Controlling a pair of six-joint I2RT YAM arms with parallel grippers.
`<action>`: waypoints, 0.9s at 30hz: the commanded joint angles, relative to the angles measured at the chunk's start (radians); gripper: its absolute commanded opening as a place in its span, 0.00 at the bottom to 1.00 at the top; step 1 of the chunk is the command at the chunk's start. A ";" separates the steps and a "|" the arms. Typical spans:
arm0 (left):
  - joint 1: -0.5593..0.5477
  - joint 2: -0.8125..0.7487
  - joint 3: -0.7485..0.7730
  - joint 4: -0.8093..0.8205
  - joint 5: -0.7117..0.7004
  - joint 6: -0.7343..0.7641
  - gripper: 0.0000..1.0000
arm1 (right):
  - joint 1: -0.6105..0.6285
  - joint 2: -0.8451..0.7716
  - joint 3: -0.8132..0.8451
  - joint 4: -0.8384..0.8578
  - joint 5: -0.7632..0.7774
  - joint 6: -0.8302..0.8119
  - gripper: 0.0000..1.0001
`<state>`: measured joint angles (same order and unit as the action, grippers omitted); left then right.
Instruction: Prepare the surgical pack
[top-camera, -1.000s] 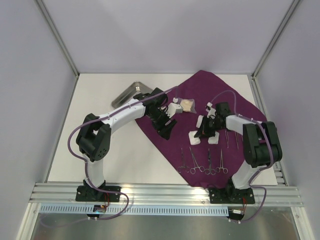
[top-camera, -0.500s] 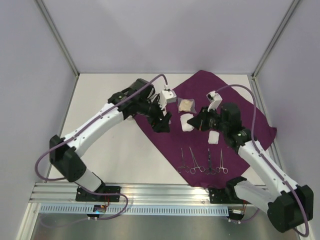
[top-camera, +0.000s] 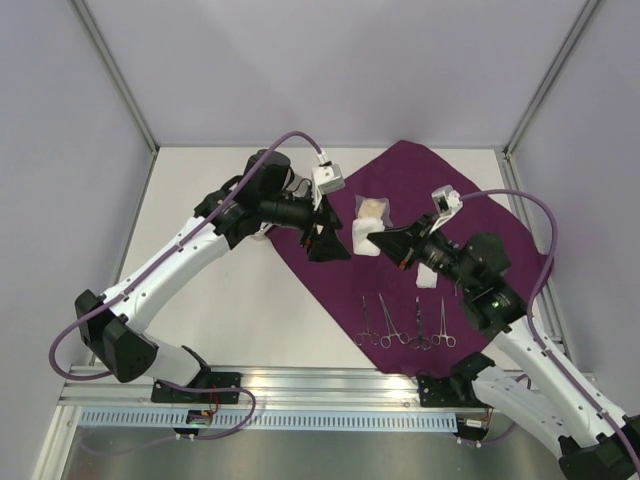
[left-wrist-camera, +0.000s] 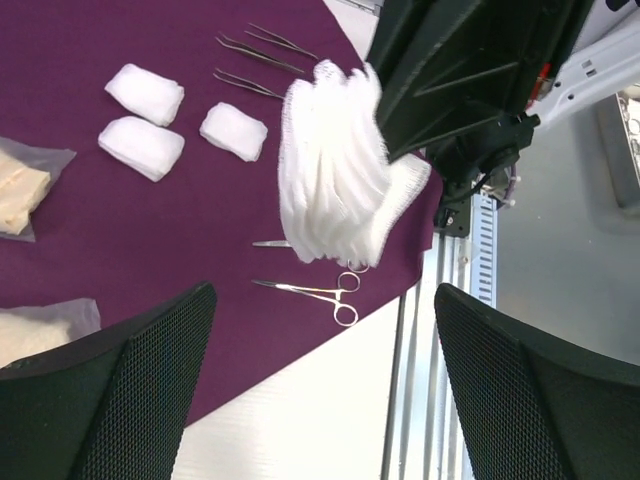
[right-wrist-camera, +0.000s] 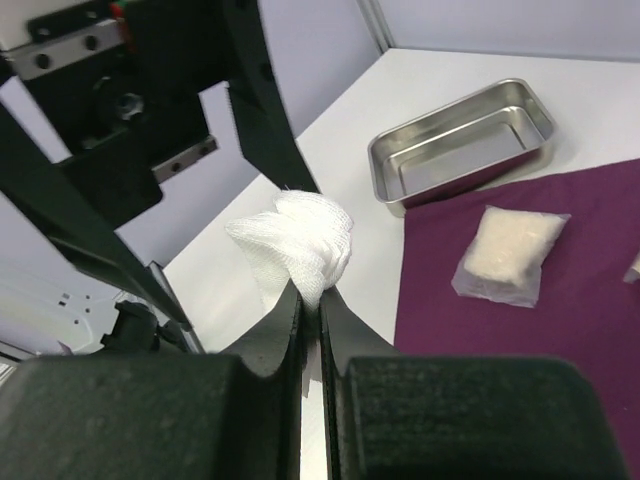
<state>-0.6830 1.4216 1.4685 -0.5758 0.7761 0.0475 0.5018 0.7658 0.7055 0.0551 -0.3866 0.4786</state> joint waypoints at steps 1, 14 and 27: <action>-0.006 0.000 0.001 0.068 0.058 -0.037 0.99 | 0.053 -0.025 0.003 0.086 0.044 0.008 0.00; -0.007 0.002 0.019 0.096 0.075 -0.067 0.71 | 0.107 0.001 0.046 0.065 0.054 -0.028 0.00; -0.006 0.048 0.049 0.099 0.095 -0.106 0.39 | 0.112 0.010 0.035 0.066 0.055 -0.020 0.01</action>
<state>-0.6853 1.4635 1.4746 -0.4988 0.8402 -0.0525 0.6060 0.7830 0.7136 0.0868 -0.3489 0.4736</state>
